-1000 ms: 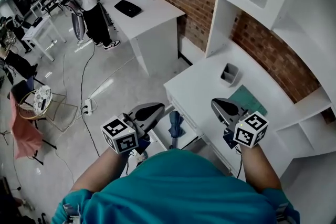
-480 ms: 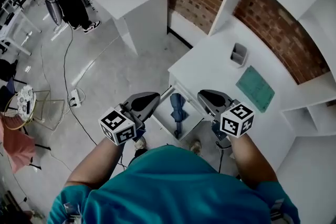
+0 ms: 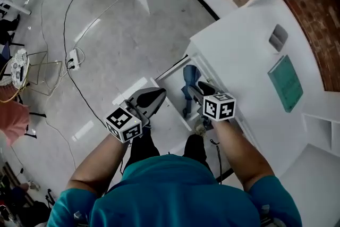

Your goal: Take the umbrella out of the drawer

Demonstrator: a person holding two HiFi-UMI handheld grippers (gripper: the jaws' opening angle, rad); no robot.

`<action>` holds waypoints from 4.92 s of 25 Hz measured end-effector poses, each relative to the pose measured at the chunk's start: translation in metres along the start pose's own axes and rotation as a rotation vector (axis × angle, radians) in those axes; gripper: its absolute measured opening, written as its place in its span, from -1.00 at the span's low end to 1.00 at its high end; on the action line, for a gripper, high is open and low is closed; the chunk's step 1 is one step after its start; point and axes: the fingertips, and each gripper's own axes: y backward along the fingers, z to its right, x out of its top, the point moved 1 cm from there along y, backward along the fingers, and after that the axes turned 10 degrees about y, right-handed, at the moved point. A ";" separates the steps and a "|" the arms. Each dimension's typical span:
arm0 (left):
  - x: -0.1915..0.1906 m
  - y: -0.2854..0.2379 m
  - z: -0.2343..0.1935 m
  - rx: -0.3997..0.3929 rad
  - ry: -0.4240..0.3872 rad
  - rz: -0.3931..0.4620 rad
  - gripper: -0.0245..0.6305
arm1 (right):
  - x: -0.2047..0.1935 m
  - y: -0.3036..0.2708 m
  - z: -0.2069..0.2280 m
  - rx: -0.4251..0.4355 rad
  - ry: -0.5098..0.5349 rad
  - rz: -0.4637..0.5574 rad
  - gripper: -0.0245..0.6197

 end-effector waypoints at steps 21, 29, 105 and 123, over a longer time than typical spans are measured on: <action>-0.129 -0.042 -0.148 -0.013 0.048 -0.100 -0.88 | -0.224 -0.221 0.169 -0.344 -0.149 -0.431 0.01; -0.153 -0.032 -0.171 -0.008 0.087 -0.118 -0.88 | -0.248 -0.245 0.193 -0.425 -0.082 -0.554 0.02; 0.286 0.047 0.249 -0.192 -0.385 0.269 -0.88 | 0.323 0.393 -0.087 -0.125 0.440 0.636 -0.10; 0.295 0.071 0.261 -0.197 -0.390 0.294 -0.88 | 0.347 0.432 -0.130 -0.123 0.516 0.747 -0.10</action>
